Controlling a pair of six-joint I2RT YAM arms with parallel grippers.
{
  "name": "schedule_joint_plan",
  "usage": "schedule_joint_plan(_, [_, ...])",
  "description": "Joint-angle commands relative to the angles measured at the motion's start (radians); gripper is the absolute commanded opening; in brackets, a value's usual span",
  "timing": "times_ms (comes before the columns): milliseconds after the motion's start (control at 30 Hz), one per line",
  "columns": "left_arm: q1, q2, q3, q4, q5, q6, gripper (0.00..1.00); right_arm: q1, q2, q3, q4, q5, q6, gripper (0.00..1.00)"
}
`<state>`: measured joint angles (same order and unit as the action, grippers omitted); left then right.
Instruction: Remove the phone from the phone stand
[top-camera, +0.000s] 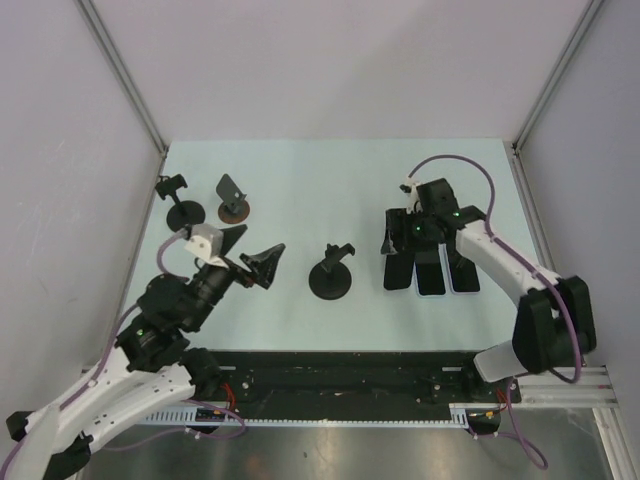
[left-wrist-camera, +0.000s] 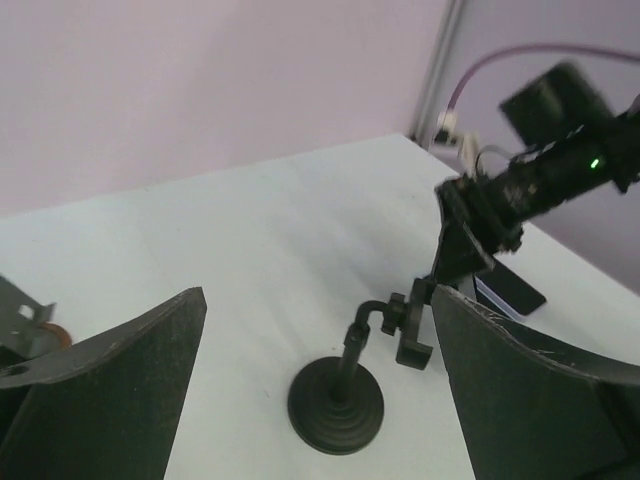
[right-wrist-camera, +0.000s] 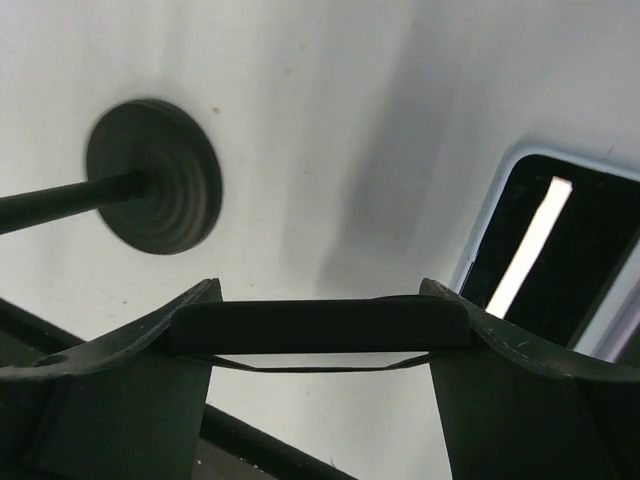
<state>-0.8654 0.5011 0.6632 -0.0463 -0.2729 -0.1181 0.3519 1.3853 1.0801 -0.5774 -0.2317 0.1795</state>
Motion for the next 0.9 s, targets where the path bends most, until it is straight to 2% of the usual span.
schedule_joint_plan(0, [0.005, -0.081, 0.076, -0.124, -0.138, 0.115, 1.00, 0.027, 0.125, 0.069, 0.005, 0.052, 0.049, 0.00])
schedule_joint_plan(133, [0.003, -0.133, 0.053, -0.145, -0.230, 0.192, 1.00, 0.045, 0.247, 0.107, 0.002, 0.080, 0.043, 0.00])
schedule_joint_plan(267, [0.003, -0.147, 0.003, -0.144, -0.233, 0.215, 1.00, 0.068, 0.366, 0.148, -0.007, 0.098, 0.041, 0.00])
schedule_joint_plan(400, [0.003, -0.130, 0.001, -0.165, -0.249, 0.236, 1.00, 0.099, 0.438, 0.164, -0.007, 0.182, 0.051, 0.01])
schedule_joint_plan(567, [0.003, -0.105, -0.007, -0.175, -0.253, 0.245, 1.00, 0.146, 0.481, 0.167, 0.002, 0.313, 0.086, 0.07])
schedule_joint_plan(800, [0.009, -0.084, -0.002, -0.188, -0.247, 0.241, 1.00, 0.188, 0.521, 0.164, 0.014, 0.497, 0.138, 0.30])
schedule_joint_plan(833, [0.011, -0.084, -0.002, -0.188, -0.247, 0.241, 1.00, 0.190, 0.527, 0.164, 0.011, 0.503, 0.143, 0.34])
schedule_joint_plan(867, [0.011, -0.084, -0.002, -0.188, -0.249, 0.241, 1.00, 0.191, 0.532, 0.164, 0.004, 0.506, 0.144, 0.43])
